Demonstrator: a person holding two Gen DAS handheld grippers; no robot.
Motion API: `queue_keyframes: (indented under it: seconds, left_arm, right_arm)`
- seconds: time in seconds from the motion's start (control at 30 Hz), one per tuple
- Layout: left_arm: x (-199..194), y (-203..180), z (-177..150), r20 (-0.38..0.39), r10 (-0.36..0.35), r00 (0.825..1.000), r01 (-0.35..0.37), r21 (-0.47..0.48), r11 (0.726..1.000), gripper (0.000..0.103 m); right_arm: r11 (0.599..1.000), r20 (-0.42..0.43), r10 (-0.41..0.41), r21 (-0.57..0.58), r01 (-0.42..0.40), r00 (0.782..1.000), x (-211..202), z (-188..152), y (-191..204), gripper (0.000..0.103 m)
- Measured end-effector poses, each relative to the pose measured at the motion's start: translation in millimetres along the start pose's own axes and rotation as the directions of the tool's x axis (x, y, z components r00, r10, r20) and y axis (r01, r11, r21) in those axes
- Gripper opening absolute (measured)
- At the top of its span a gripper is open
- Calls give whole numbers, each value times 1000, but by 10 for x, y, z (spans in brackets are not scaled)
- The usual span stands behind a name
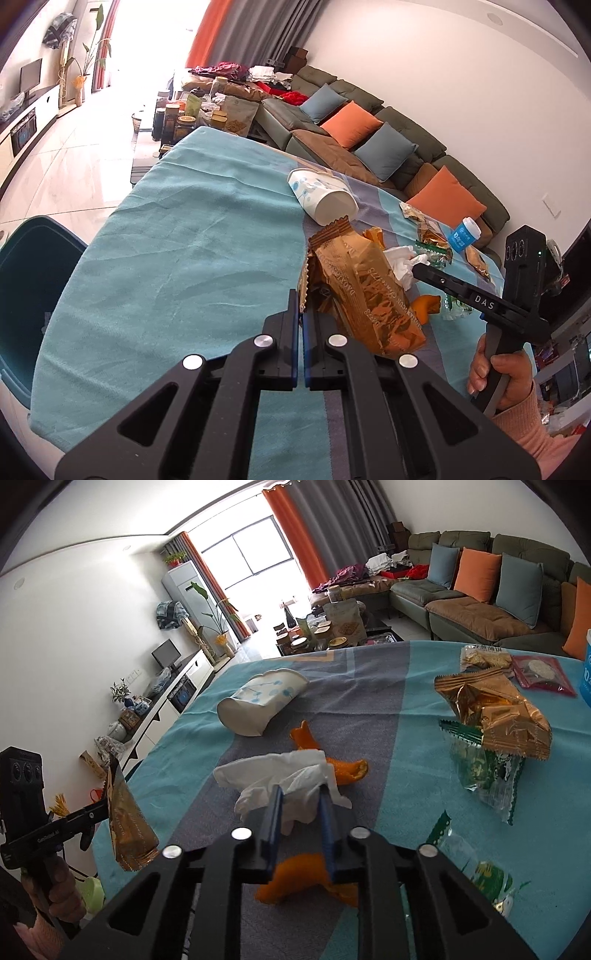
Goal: Collect trash
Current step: 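Carry the gold wrapper and white tissue over the teal bin with both tools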
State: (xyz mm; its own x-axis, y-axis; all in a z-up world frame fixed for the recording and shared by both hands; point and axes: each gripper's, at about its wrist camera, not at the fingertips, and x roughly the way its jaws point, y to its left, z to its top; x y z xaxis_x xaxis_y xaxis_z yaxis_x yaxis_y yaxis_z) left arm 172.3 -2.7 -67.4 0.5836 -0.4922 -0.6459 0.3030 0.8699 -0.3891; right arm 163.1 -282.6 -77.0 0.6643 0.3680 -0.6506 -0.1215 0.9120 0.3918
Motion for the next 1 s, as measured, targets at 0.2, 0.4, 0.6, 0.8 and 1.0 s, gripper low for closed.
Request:
queue_keyframes:
  seconds: [0.2, 0.4, 0.6, 0.8, 1.0]
  left_arm:
    - [-93, 52, -1, 21, 10, 1000, -10, -1, 1000, 2]
    - [-250, 121, -7, 49, 25, 998, -25, -2, 1000, 2]
    - [-482, 270, -4, 90, 59, 994, -57, -23, 998, 2]
    - [-765, 483, 3, 137, 117, 984, -110, -58, 992, 2]
    - [-1066, 850, -10, 171, 205, 964, -188, -110, 976, 2]
  right_arm:
    - [999, 31, 31, -22, -30, 999, -127, 15, 119, 4]
    - [993, 63, 98, -67, -94, 993, -283, 70, 376, 4]
    - [977, 59, 177, -134, -168, 982, -292, 104, 737, 4]
    - [949, 17, 259, -190, -251, 966, -141, 122, 1134, 4]
    - [916, -36, 323, -241, -322, 946, 112, 141, 1596, 4]
